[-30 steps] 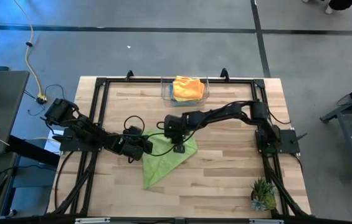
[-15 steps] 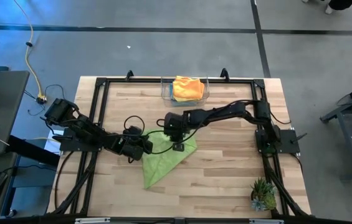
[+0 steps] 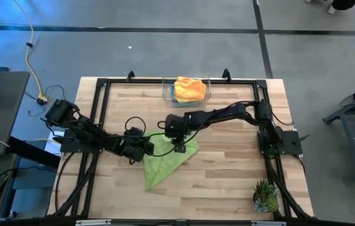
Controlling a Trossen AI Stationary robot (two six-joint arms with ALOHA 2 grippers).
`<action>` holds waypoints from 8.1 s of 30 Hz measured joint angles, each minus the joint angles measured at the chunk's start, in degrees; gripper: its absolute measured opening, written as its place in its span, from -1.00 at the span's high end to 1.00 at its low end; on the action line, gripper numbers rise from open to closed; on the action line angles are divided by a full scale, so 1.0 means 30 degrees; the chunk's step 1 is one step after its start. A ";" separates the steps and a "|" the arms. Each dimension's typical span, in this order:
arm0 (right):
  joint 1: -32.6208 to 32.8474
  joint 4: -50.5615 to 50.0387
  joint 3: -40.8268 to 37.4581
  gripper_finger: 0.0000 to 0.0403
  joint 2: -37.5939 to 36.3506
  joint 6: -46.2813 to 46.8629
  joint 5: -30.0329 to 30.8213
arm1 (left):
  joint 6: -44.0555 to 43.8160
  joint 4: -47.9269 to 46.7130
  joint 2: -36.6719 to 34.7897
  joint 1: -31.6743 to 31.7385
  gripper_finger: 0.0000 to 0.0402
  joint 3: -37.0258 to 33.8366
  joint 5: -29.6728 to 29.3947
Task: Fold microfiber towels
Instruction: Fold the green towel
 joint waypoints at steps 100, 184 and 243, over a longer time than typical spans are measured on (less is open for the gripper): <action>1.4051 -0.8698 0.0000 0.18 -0.4393 1.4429 0.0873 | 1.4702 -0.4320 0.3255 -0.9564 0.30 0.9189 0.7530; 1.6251 0.0765 -0.4947 0.18 -0.2039 1.2661 1.0993 | -0.3483 -0.8863 -0.2106 -0.7157 1.00 1.0083 0.1843; 0.9172 -1.0215 0.1649 1.00 -0.2718 0.8002 1.4410 | -1.0446 -1.6961 -0.3082 -0.9479 1.00 0.7681 -0.0648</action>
